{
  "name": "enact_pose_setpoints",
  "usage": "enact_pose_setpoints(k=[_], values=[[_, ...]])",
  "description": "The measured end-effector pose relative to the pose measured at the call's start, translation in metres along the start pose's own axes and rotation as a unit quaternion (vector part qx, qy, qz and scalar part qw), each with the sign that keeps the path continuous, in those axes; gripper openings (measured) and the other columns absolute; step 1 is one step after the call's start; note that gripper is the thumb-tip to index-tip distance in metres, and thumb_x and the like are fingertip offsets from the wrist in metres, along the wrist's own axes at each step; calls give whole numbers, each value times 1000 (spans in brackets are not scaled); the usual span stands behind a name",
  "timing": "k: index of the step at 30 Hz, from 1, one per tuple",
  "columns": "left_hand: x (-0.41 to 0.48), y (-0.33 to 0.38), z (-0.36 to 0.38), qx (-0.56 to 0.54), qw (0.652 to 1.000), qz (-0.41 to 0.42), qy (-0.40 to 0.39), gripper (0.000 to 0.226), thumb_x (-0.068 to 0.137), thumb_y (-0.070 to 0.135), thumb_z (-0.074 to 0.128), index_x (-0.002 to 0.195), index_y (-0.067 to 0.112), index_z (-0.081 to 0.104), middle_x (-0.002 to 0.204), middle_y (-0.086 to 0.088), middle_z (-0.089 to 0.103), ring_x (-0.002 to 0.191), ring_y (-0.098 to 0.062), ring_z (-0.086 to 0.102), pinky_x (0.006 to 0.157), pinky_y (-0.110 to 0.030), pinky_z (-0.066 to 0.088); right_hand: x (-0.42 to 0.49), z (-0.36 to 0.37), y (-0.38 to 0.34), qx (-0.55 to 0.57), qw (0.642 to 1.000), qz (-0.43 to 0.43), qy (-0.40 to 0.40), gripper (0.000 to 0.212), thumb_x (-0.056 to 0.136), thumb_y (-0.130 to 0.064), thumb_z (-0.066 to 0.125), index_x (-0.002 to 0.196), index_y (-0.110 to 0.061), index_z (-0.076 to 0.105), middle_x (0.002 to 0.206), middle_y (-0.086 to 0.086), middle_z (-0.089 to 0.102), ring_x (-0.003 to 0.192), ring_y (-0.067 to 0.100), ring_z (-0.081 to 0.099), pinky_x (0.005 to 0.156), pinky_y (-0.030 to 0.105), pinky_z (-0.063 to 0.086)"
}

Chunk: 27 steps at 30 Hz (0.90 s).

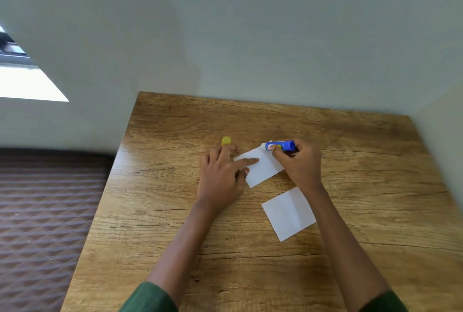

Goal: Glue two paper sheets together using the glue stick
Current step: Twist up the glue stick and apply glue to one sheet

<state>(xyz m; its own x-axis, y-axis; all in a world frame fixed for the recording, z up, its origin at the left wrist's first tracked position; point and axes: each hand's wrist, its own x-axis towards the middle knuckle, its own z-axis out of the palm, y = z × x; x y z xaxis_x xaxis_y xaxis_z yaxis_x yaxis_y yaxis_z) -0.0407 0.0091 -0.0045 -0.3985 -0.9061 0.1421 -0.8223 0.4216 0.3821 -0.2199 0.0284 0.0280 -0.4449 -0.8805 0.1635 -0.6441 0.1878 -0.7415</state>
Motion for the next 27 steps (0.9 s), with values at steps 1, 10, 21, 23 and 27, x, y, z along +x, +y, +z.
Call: enact_pose_setpoints(k=[1,10,21,23,27], values=[[0,0,0,0,1000,0,-2,35,87,38,47,119,52,55,126,10,47,110,-18,37,88,-34,30,1,0,1,-1,1000,1,2,26,76,-23,76,71,-1,61,60,3,52,51,9,41,49,21,34],[0,0,-1,-18,1000,5,1,34,88,38,48,118,52,54,125,10,47,110,-16,35,90,-35,29,9,-4,11,-13,1000,9,19,31,76,-26,75,71,1,60,61,10,54,55,17,44,50,24,35],[0,1,0,35,998,55,-14,44,89,32,37,128,49,48,124,2,49,107,-21,42,88,-38,31,10,-6,15,44,996,64,42,30,76,-28,76,73,-1,61,68,13,65,58,18,59,53,32,48],[1,2,-1,34,997,64,-26,46,88,31,32,128,48,49,124,1,48,108,-22,43,89,-39,31,7,-8,14,135,983,117,47,18,80,-22,73,82,-7,62,79,10,70,62,12,69,55,31,57],[7,2,-6,9,997,64,-38,48,87,32,28,125,49,51,121,3,45,107,-19,40,84,-33,26,3,-13,15,292,934,195,66,16,87,-15,65,98,-5,62,76,7,69,60,10,70,57,21,58]])
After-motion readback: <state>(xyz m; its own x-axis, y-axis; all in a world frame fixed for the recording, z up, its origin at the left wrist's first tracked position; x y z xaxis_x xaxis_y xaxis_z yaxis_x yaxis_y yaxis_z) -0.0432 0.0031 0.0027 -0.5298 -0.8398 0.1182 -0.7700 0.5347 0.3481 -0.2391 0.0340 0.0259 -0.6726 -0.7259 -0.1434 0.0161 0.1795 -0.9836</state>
